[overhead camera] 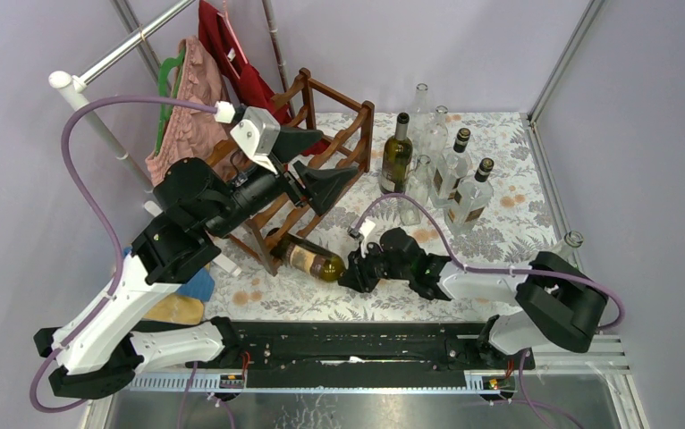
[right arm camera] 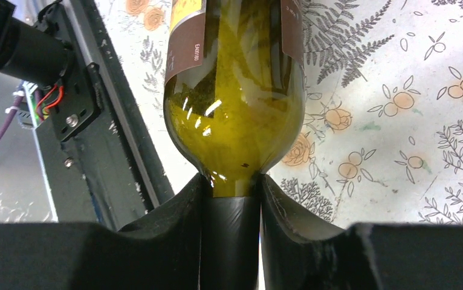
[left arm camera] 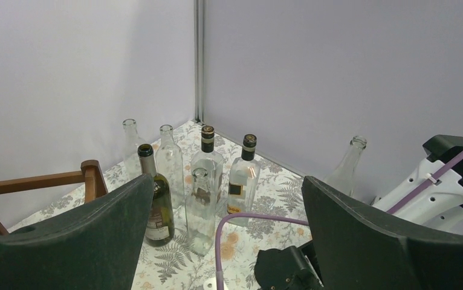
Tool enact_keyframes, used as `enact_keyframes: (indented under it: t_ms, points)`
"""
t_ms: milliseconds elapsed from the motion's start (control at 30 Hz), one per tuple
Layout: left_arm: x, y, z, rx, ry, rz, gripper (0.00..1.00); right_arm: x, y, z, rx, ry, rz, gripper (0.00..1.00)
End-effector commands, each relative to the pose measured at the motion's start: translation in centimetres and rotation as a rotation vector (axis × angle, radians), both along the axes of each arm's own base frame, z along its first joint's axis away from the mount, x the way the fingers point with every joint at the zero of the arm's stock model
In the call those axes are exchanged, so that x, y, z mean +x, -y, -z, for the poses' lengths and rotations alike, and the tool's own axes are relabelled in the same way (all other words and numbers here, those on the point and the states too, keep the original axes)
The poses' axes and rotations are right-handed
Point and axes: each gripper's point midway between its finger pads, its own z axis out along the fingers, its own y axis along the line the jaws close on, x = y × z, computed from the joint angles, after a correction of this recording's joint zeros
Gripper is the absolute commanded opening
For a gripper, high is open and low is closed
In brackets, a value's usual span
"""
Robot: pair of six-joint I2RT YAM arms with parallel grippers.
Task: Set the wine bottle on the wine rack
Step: Place the wine bottle in the wine rack.
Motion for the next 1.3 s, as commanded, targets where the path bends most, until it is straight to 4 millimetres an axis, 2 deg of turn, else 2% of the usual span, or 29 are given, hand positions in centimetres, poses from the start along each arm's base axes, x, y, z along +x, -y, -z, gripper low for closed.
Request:
enact_keyframes:
  t_ms: [0, 567, 900, 1267]
  points:
    - [0.4, -0.4, -1.4, -0.058, 0.033, -0.021, 0.98, 3.1, -4.1, -6.6, 0.212, 0.193, 0.009, 0.0]
    - [2.2, 0.4, 0.3, -0.007, 0.029, -0.064, 0.98, 6.7, -8.6, -7.2, 0.295, 0.299, 0.021, 0.0]
    - [3.1, -0.1, 0.8, 0.024, 0.026, -0.103, 0.99, 8.5, -11.2, -7.1, 0.329, 0.347, 0.026, 0.0]
    - [3.9, 0.0, 1.3, 0.048, 0.017, -0.112, 0.98, 9.7, -12.7, -7.0, 0.334, 0.384, 0.068, 0.0]
